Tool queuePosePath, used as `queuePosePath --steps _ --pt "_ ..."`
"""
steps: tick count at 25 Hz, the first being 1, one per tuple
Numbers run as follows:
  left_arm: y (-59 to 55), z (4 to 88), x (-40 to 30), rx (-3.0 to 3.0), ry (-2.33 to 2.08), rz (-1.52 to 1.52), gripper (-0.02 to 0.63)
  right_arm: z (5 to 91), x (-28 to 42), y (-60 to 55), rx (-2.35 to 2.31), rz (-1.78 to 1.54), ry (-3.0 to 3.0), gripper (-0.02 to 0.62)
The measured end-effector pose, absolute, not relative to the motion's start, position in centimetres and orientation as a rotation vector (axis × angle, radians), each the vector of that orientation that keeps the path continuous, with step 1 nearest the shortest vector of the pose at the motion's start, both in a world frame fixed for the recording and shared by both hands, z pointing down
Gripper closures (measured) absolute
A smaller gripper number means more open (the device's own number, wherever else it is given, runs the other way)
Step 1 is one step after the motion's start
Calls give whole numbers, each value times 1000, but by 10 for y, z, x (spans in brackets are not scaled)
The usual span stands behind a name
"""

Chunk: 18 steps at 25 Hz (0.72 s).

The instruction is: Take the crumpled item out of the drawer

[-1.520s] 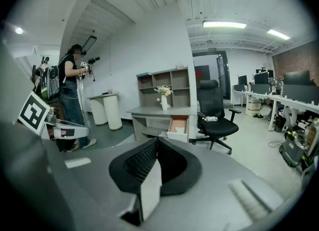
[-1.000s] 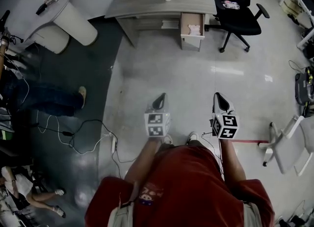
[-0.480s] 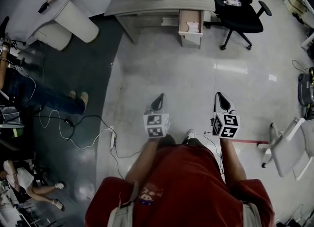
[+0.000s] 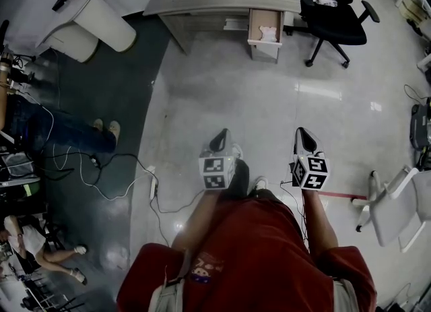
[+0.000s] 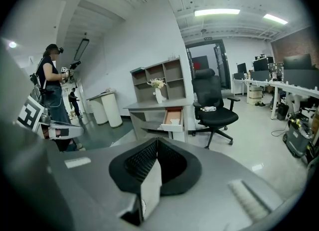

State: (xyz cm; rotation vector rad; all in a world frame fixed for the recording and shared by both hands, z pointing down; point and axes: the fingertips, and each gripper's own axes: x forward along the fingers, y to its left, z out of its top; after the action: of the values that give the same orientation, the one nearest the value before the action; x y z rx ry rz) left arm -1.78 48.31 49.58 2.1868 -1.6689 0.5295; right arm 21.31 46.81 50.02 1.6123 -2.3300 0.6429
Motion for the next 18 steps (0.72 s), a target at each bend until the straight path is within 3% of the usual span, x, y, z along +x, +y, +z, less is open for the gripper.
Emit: queuePosePath --steps 18 --pt "337 507 -93 2219 -1616 481 607 501 137 330 1594 587 -2256 594"
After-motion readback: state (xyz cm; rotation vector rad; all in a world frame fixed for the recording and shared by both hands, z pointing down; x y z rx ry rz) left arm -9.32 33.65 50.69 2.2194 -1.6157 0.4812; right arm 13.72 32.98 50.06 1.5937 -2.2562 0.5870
